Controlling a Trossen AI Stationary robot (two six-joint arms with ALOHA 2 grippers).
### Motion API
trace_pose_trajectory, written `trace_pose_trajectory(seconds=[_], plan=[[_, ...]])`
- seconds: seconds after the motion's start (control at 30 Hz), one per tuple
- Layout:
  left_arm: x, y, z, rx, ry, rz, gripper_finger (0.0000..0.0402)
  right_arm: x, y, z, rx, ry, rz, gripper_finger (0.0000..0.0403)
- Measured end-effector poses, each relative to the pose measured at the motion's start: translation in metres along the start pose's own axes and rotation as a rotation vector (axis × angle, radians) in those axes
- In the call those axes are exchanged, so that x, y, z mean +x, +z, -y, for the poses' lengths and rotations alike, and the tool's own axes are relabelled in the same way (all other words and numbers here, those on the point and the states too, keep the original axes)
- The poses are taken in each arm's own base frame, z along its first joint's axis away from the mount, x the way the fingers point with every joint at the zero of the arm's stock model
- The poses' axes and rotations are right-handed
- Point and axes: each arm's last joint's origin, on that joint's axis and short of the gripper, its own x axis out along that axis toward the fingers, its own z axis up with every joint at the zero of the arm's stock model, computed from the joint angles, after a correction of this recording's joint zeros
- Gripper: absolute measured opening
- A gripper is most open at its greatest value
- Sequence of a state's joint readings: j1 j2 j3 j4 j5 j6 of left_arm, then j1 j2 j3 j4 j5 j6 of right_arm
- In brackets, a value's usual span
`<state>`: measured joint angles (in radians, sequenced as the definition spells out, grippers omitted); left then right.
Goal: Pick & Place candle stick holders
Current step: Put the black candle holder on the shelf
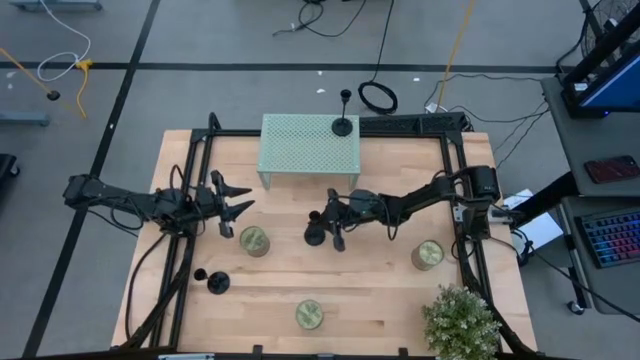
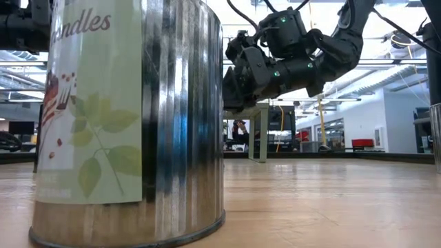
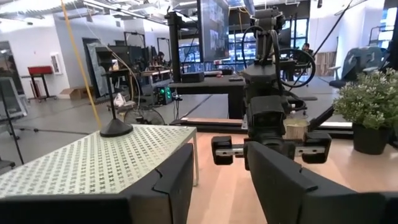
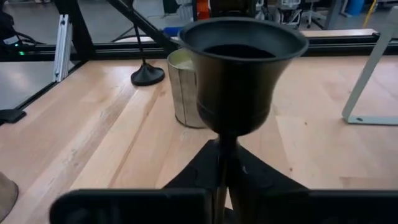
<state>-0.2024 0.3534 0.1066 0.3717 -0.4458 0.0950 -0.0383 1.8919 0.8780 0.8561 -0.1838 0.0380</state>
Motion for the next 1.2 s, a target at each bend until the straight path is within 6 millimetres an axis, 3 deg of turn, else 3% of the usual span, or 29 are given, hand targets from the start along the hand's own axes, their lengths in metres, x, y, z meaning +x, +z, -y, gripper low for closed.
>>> trace_pose_trajectory(seconds=[0.13, 0.33, 0.53, 0.67, 0.8, 0.97, 1.2], plan=[[0.0, 0.0, 0.0, -0.012, 0.0, 0.0, 0.0147, -0.005, 0.015, -0.002, 0.007, 0.005, 0.057, 0.0013], [0.0, 0.0, 0.0, -0.014, 0.0, 0.004, 0.0145, -0.028, 0.067, -0.01, -0.014, -0.017, 0.227, 0.0012], [0.0, 0.005, -0.001, -0.011, 0.005, 0.045, 0.0145, -0.055, 0.123, -0.007, -0.095, -0.322, 0.388, 0.001], [0.0, 0.006, -0.001, -0.005, 0.006, 0.057, 0.0145, -0.048, 0.146, 0.0, -0.161, -0.495, 0.306, 0.001], [0.0, 0.008, -0.001, -0.011, 0.008, 0.077, 0.0145, -0.041, 0.172, 0.026, -0.17, -0.651, 0.244, 0.001], [0.0, 0.01, -0.001, -0.014, 0.01, 0.093, 0.0145, -0.031, 0.184, 0.065, -0.115, -0.685, 0.255, 0.001], [0.0, 0.01, -0.001, -0.009, 0.01, 0.092, 0.0145, -0.008, 0.162, 0.112, -0.05, -0.818, 0.236, 0.001]])
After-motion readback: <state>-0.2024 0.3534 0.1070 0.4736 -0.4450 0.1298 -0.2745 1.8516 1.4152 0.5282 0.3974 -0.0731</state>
